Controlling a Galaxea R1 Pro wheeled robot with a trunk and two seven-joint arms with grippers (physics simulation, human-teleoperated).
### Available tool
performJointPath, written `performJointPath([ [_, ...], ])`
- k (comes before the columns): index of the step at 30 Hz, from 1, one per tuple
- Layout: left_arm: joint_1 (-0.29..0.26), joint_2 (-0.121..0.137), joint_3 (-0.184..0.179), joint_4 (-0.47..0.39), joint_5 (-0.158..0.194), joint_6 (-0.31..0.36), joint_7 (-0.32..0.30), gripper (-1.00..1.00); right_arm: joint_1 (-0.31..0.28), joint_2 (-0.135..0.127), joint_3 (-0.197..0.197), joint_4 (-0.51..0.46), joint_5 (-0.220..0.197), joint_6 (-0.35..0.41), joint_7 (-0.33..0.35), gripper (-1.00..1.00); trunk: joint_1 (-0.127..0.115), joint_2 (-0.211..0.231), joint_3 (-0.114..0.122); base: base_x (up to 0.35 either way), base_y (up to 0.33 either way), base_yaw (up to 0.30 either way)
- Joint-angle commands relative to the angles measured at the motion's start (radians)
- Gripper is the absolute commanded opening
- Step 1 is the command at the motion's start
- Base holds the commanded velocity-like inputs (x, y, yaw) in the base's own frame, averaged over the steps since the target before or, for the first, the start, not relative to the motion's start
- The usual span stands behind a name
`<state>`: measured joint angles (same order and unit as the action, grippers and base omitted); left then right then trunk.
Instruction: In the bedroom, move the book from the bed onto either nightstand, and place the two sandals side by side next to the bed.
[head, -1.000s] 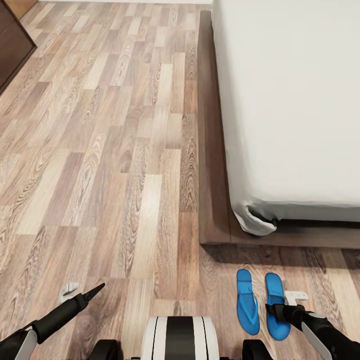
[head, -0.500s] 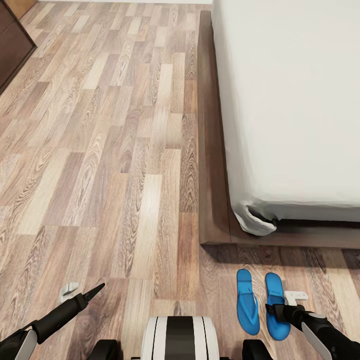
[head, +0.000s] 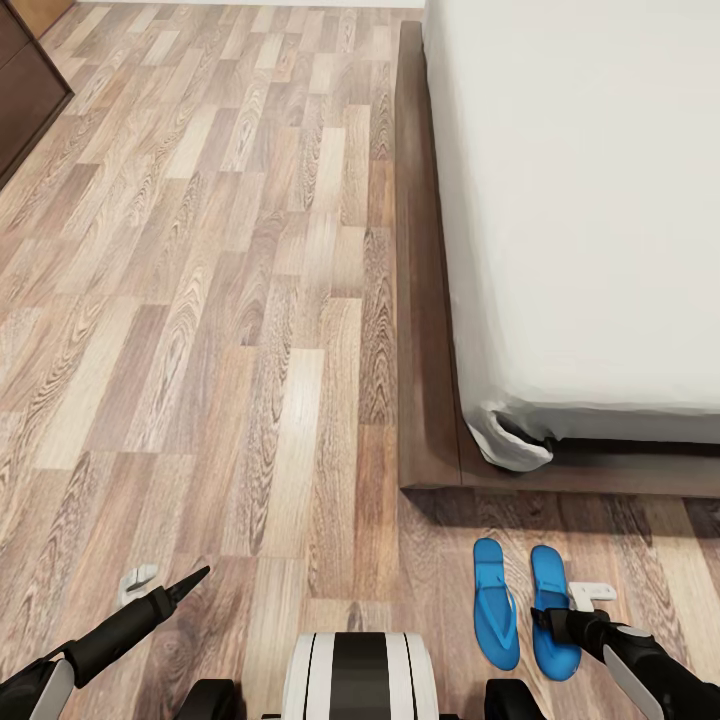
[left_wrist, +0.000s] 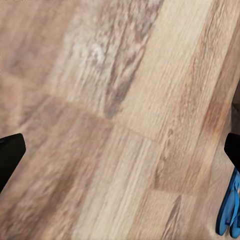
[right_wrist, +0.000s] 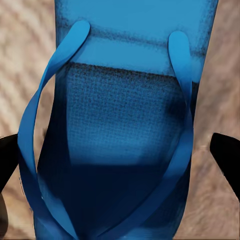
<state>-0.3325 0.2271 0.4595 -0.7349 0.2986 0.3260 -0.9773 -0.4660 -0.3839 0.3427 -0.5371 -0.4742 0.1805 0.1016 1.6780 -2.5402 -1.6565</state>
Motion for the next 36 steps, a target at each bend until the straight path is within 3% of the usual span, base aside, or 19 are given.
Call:
performJointPath([
  [1, 0.0, 0.0, 0.002, 0.0, 0.005, 0.01, -0.003, 1.0, 0.0, -0.001, 0.004, -0.001, -0.006, 0.004, 0.0, 1.0, 0.0, 0.0, -0.001, 0.0, 0.0, 0.0],
  [18, 0.0, 0.0, 0.002, 0.0, 0.005, 0.01, -0.004, 1.0, 0.0, -0.001, 0.004, -0.001, -0.006, 0.004, 0.001, 1.0, 0.0, 0.0, -0.001, 0.0, 0.0, 0.0],
  [36, 0.0, 0.0, 0.001, 0.0, 0.004, 0.01, -0.002, 1.0, 0.0, -0.002, 0.003, -0.002, -0.009, 0.005, 0.009, 1.0, -0.008, 0.004, 0.069, 0.0, 0.0, 0.0],
])
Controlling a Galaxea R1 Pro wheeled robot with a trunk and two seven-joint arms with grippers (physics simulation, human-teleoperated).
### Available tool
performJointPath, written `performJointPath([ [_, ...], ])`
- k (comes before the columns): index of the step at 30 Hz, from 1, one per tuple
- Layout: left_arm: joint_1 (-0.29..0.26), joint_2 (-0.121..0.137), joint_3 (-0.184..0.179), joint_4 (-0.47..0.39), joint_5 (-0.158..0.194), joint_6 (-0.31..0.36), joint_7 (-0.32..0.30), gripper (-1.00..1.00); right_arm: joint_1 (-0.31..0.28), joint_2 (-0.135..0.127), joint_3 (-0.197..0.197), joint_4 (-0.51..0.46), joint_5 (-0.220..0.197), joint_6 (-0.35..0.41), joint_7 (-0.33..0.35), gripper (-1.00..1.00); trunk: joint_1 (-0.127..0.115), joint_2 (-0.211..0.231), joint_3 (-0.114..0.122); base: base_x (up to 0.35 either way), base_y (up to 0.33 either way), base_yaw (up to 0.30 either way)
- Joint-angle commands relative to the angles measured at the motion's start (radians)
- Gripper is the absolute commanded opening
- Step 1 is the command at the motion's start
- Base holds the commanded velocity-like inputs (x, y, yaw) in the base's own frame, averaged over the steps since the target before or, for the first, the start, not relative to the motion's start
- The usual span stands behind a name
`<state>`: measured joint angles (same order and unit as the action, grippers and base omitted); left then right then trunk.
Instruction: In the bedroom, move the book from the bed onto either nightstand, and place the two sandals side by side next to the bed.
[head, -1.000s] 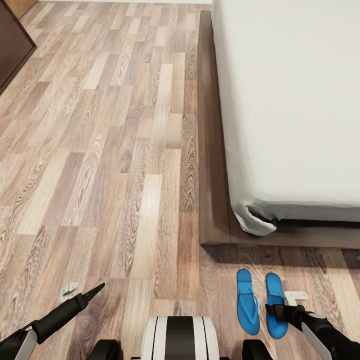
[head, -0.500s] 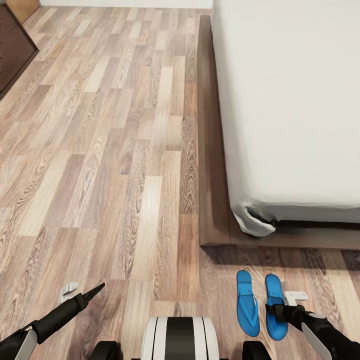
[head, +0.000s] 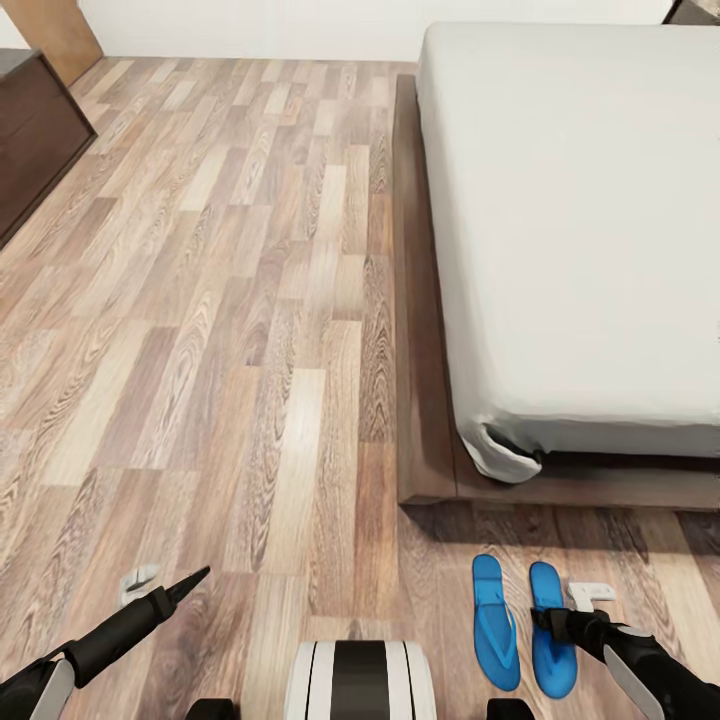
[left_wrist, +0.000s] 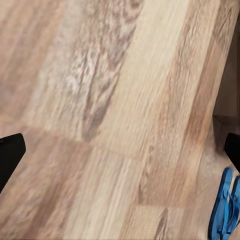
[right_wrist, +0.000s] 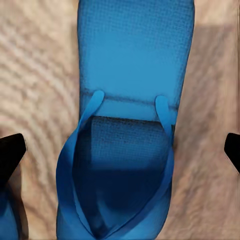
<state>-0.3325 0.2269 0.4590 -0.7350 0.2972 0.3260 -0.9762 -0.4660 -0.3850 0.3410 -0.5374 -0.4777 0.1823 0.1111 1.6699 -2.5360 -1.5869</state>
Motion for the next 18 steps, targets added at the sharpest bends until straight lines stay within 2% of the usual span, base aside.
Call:
performJointPath([
  [1, 0.0, 0.0, 0.001, 0.0, 0.005, 0.01, -0.003, 1.0, 0.0, -0.001, 0.004, -0.002, -0.006, 0.004, 0.0, 1.0, -0.001, 0.0, 0.003, 0.0, 0.0, 0.0],
  [3, 0.0, 0.0, 0.001, 0.0, 0.005, 0.01, 0.006, 1.0, 0.0, -0.018, 0.004, -0.003, -0.009, 0.006, 0.004, 1.0, -0.001, 0.001, 0.011, 0.0, 0.0, 0.0],
  [5, 0.0, 0.0, 0.001, 0.0, 0.005, 0.01, 0.029, 1.0, 0.0, -0.047, 0.003, -0.007, -0.017, 0.007, 0.024, 1.0, -0.002, 0.001, 0.019, 0.0, 0.0, 0.0],
  [6, 0.0, 0.0, 0.001, 0.0, 0.005, 0.01, 0.044, 1.0, 0.001, -0.064, 0.002, -0.006, -0.035, 0.007, 0.052, 1.0, -0.003, 0.001, 0.023, 0.0, 0.0, 0.0],
  [7, 0.0, 0.0, 0.001, 0.0, 0.005, 0.01, 0.057, 1.0, 0.002, -0.085, 0.001, -0.003, -0.069, 0.008, 0.094, 1.0, -0.003, 0.001, 0.027, 0.0, 0.0, 0.0],
  [9, 0.0, 0.0, 0.001, 0.0, 0.005, 0.01, 0.074, 1.0, 0.004, -0.151, 0.0, 0.003, -0.193, 0.01, 0.234, 1.0, -0.004, 0.002, 0.034, 0.0, 0.0, 0.0],
  [11, 0.0, -0.001, 0.0, 0.0, 0.004, 0.01, 0.081, 1.0, 0.006, -0.227, 0.0, 0.023, -0.333, 0.011, 0.405, 1.0, -0.005, 0.002, 0.042, 0.0, 0.0, 0.0],
  [12, 0.0, -0.001, 0.0, 0.0, 0.004, 0.01, 0.083, 1.0, 0.006, -0.245, 0.001, 0.037, -0.364, 0.012, 0.448, 1.0, -0.006, 0.003, 0.046, 0.0, 0.0, 0.0],
  [13, 0.0, -0.001, 0.0, 0.002, 0.0, 0.009, 0.085, 1.0, 0.007, -0.273, 0.001, 0.079, -0.412, 0.012, 0.527, 1.0, -0.006, 0.003, 0.05, 0.0, 0.0, 0.0],
  [15, 0.0, -0.001, 0.0, 0.02, -0.013, 0.005, 0.088, 1.0, 0.007, -0.298, 0.001, 0.17, -0.453, 0.009, 0.62, 1.0, -0.007, 0.003, 0.058, 0.0, 0.0, 0.0],
  [16, 0.0, -0.001, 0.0, 0.051, -0.03, -0.013, 0.089, 1.0, 0.007, -0.311, 0.002, 0.282, -0.476, 0.005, 0.684, 1.0, -0.007, 0.004, 0.061, 0.0, 0.0, 0.0],
  [18, 0.0, -0.001, 0.001, 0.086, -0.045, -0.048, 0.089, 1.0, 0.007, -0.317, 0.002, 0.394, -0.488, -0.002, 0.724, 1.0, -0.008, 0.004, 0.069, 0.0, 0.0, 0.0],
])
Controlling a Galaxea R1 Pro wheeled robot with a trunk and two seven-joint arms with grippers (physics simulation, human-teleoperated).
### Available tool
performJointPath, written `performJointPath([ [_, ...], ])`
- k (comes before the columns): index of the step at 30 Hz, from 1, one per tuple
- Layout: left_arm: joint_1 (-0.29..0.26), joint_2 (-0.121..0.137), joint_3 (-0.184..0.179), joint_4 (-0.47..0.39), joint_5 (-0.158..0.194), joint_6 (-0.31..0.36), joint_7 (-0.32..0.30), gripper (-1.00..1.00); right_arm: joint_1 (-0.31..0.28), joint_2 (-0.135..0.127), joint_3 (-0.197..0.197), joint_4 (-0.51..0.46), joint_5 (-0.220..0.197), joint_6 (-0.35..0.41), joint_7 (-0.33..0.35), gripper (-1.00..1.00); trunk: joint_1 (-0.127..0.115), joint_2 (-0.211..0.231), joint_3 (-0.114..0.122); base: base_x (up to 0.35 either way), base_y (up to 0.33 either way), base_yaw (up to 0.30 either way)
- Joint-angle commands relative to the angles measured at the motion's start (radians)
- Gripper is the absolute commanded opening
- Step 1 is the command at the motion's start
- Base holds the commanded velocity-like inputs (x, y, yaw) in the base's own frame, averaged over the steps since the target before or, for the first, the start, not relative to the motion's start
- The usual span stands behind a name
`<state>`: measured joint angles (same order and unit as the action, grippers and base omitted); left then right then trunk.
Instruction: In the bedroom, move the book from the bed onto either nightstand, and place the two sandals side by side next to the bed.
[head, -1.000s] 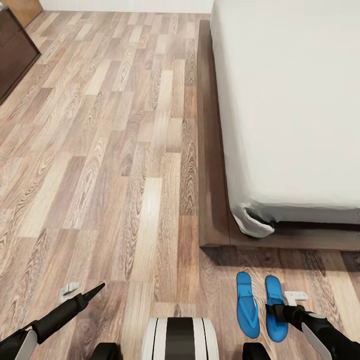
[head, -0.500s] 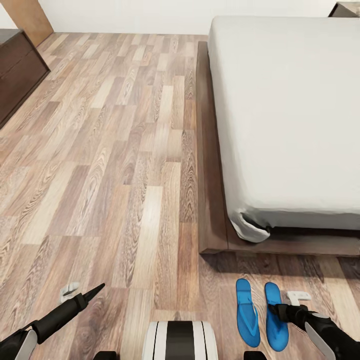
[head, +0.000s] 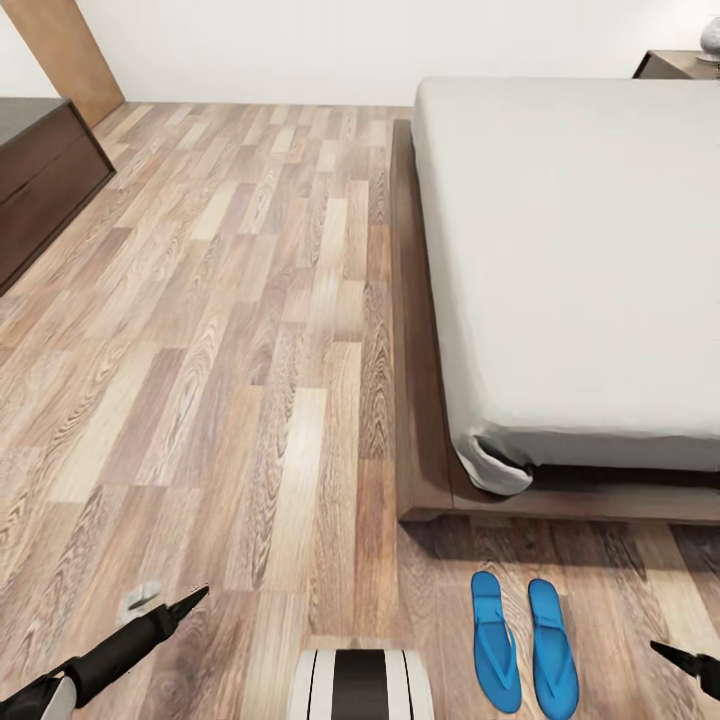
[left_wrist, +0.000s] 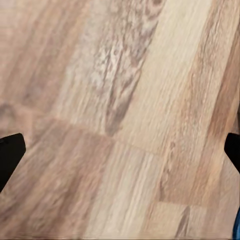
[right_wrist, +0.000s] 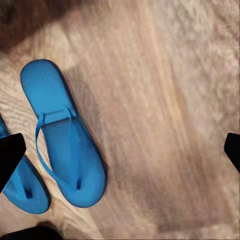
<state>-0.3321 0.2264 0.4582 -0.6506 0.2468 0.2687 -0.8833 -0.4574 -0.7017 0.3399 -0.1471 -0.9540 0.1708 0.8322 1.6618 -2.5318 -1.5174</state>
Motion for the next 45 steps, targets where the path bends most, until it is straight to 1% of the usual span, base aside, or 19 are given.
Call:
performJointPath([
  [1, -0.001, 0.0, 0.002, 0.028, 0.0, -0.018, -0.003, 1.0, -0.001, -0.002, 0.003, 0.066, -0.017, -0.004, 0.023, 1.0, -0.001, 0.0, 0.004, 0.0, 0.0, 0.0],
  [3, -0.001, 0.001, 0.001, 0.103, -0.008, -0.083, -0.003, 1.0, -0.001, -0.002, 0.004, 0.153, -0.023, -0.068, 0.045, 1.0, -0.001, 0.001, 0.011, 0.0, 0.0, 0.0],
  [4, -0.001, 0.001, 0.001, 0.121, -0.009, -0.099, -0.003, 1.0, -0.001, -0.001, 0.004, 0.167, -0.023, -0.085, 0.048, 1.0, -0.002, 0.001, 0.015, 0.0, 0.0, 0.0],
  [5, -0.001, 0.001, 0.001, 0.15, -0.011, -0.131, -0.002, 1.0, -0.001, 0.005, 0.004, 0.188, -0.024, -0.117, 0.053, 1.0, -0.002, 0.001, 0.019, 0.0, 0.0, 0.0],
  [6, -0.001, 0.001, 0.001, 0.178, -0.012, -0.17, -0.002, 1.0, 0.0, 0.022, 0.004, 0.207, -0.025, -0.148, 0.057, 1.0, -0.003, 0.001, 0.023, 0.0, 0.0, 0.0],
  [7, -0.001, 0.0, 0.001, 0.189, -0.013, -0.187, -0.002, 1.0, 0.0, 0.035, 0.004, 0.214, -0.026, -0.161, 0.058, 1.0, -0.003, 0.001, 0.027, 0.0, 0.0, 0.0],
  [8, -0.001, 0.0, 0.0, 0.193, -0.014, -0.193, -0.002, 1.0, 0.001, 0.046, 0.004, 0.219, -0.026, -0.17, 0.059, 1.0, -0.004, 0.002, 0.031, 0.0, 0.0, 0.0],
  [10, -0.001, -0.001, 0.0, 0.204, -0.015, -0.21, -0.002, 1.0, 0.001, 0.058, 0.004, 0.224, -0.026, -0.179, 0.06, 1.0, -0.005, 0.002, 0.038, 0.0, 0.0, 0.0],
  [16, -0.001, 0.0, 0.001, 0.208, -0.014, -0.217, -0.003, 1.0, 0.002, 0.066, 0.004, 0.227, -0.026, -0.187, 0.061, 1.0, -0.007, 0.004, 0.062, 0.0, 0.0, 0.0],
  [27, -0.001, -0.001, 0.001, 0.209, -0.014, -0.218, -0.003, 1.0, 0.002, 0.067, 0.005, 0.227, -0.025, -0.189, 0.061, 1.0, -0.012, 0.006, 0.104, 0.0, 0.0, 0.0],
  [32, -0.001, -0.001, 0.001, 0.21, -0.014, -0.217, -0.005, 1.0, 0.002, 0.074, 0.008, 0.227, -0.022, -0.189, 0.055, 1.0, -0.015, 0.007, 0.123, 0.0, 0.0, 0.0],
  [34, -0.001, -0.001, 0.001, 0.21, -0.014, -0.217, -0.005, 1.0, 0.002, 0.082, 0.008, 0.226, -0.022, -0.189, 0.052, 1.0, -0.015, 0.008, 0.131, 0.0, 0.0, 0.0],
  [36, -0.001, -0.001, 0.001, 0.21, -0.014, -0.217, -0.005, 1.0, 0.002, 0.099, 0.008, 0.226, -0.021, -0.19, 0.05, 1.0, -0.016, 0.008, 0.139, 0.0, 0.0, 0.0],
  [42, -0.001, -0.002, 0.0, 0.211, -0.014, -0.217, -0.003, 1.0, 0.002, 0.108, 0.008, 0.225, -0.02, -0.191, 0.048, 1.0, -0.019, 0.01, 0.162, 0.0, 0.0, 0.0],
  [45, -0.001, -0.006, 0.0, 0.211, -0.014, -0.217, -0.002, 1.0, 0.002, 0.12, 0.008, 0.225, -0.02, -0.191, 0.048, 1.0, -0.02, 0.01, 0.174, 0.0, 0.0, 0.0],
])
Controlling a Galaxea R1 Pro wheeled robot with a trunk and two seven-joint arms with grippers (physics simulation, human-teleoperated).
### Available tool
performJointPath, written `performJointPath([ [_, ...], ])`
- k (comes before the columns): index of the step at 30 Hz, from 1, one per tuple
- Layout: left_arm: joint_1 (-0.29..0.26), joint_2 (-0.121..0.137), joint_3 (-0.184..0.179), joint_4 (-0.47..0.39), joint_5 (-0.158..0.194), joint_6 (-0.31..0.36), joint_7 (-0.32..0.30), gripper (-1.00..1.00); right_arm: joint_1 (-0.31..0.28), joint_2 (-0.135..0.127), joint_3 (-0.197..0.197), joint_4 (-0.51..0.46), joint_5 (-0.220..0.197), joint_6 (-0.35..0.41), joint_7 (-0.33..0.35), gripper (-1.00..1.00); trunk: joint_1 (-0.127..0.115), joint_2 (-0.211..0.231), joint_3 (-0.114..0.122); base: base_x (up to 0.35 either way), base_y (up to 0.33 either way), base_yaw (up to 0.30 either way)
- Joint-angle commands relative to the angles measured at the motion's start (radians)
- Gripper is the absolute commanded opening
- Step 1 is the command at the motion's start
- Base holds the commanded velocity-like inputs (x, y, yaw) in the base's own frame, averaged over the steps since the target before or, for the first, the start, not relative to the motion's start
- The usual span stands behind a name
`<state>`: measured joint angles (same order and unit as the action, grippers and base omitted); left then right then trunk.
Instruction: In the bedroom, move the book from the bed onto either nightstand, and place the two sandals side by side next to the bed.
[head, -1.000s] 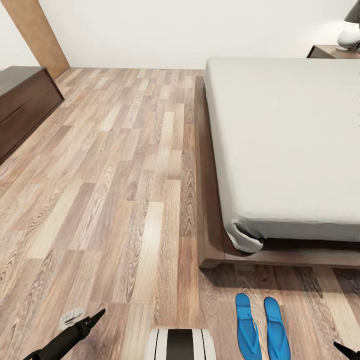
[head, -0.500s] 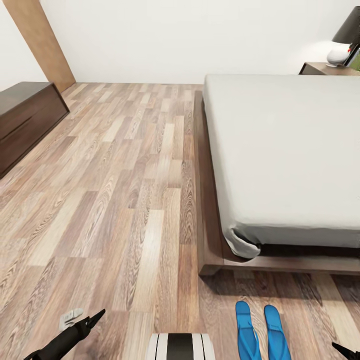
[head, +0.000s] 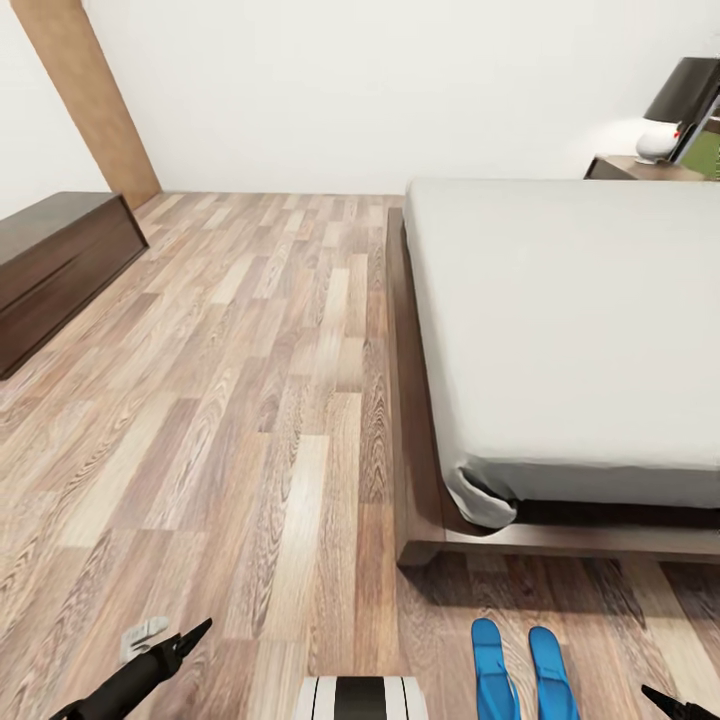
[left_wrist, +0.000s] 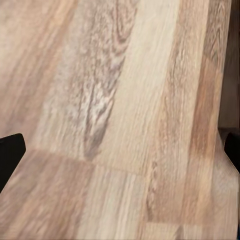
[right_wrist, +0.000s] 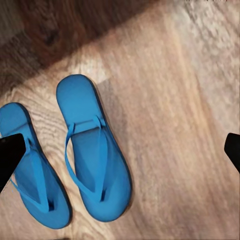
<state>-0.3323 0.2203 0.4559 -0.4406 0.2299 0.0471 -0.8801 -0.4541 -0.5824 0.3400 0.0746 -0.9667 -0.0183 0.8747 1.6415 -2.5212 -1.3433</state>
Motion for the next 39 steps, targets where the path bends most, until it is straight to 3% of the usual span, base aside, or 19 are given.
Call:
performJointPath([
  [1, -0.001, -0.002, 0.003, 0.001, 0.003, 0.005, -0.004, 1.0, -0.002, 0.002, 0.008, 0.004, -0.007, -0.002, 0.006, 1.0, -0.001, 0.0, 0.003, 0.0, 0.0, 0.0],
  [36, -0.001, -0.004, 0.003, 0.0, 0.002, 0.005, -0.01, 1.0, -0.002, 0.018, 0.01, 0.004, -0.007, -0.002, 0.006, 1.0, -0.016, 0.008, 0.139, 0.0, 0.0, 0.0],
  [39, -0.001, -0.004, 0.003, 0.001, 0.002, 0.004, -0.01, 1.0, -0.002, 0.022, 0.01, 0.004, -0.007, -0.002, 0.006, 1.0, -0.016, 0.008, 0.139, 0.0, 0.0, 0.0],
])
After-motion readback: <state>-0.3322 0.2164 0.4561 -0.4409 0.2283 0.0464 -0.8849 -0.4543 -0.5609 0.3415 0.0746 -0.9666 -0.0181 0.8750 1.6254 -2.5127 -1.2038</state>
